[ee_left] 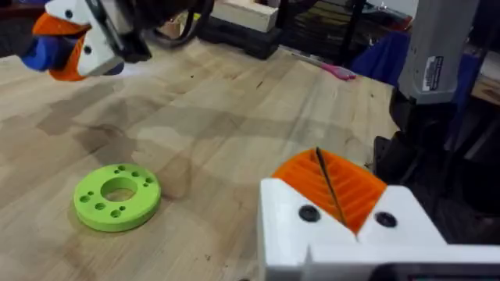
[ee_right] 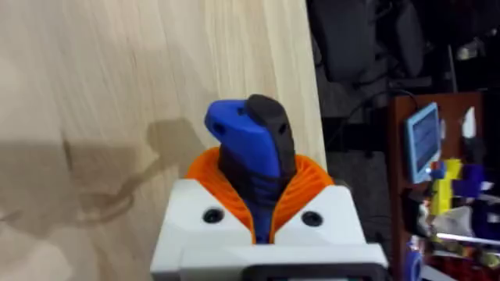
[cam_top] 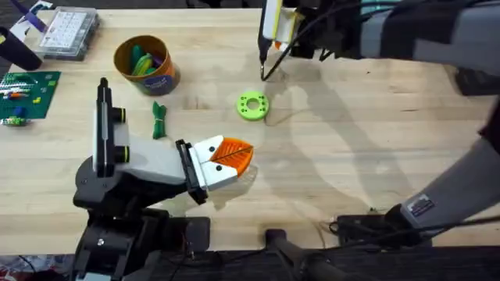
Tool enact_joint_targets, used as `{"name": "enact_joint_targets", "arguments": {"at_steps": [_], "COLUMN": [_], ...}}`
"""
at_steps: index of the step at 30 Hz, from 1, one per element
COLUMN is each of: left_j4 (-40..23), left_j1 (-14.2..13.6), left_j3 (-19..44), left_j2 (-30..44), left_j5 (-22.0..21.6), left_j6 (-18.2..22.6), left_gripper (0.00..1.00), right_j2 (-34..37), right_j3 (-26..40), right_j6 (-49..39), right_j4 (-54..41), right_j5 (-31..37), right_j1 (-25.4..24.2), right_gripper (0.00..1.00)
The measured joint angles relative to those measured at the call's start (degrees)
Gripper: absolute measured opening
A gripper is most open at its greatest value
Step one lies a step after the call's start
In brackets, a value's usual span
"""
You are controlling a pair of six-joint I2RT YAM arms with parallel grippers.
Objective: Pick up the gripper from the table and insert it into the empty holder that is missing its gripper. Then pick up a screw, insert it into the mounting hole, and use the screwdriver to tighten it. Finally, clean up the table by picking up the vegetable and placing it into the bucket.
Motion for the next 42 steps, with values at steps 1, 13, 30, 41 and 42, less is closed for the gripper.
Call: {"name": "enact_joint_targets", "arguments": {"at_steps": [1,13,30,41,42], "left_j4": [0.0,0.0,0.0,0.0,0.0], "left_j1": [0.0,0.0,0.0,0.0,0.0], "left_j3": [0.0,0.0,0.0,0.0,0.0], "left_j2": [0.0,0.0,0.0,0.0,0.0], "left_j5": [0.0,0.0,0.0,0.0,0.0], "left_j6": [0.0,0.0,0.0,0.0,0.0], "left_gripper": [0.023,0.023,0.023,0.023,0.023], "right_j2": [1.1,10.0,11.3,11.3,11.3], "right_j3": [0.0,1.9,3.5,3.5,3.5], "right_j6": [-0.8,-7.3,-8.9,-8.9,-8.9], "right_j4": [0.8,2.6,2.5,2.5,2.5], "right_j5": [0.6,3.2,3.4,3.4,3.4], "right_j1": [0.0,0.0,0.0,0.0,0.0], "right_gripper": [0.07,0.069,0.069,0.069,0.069]}}
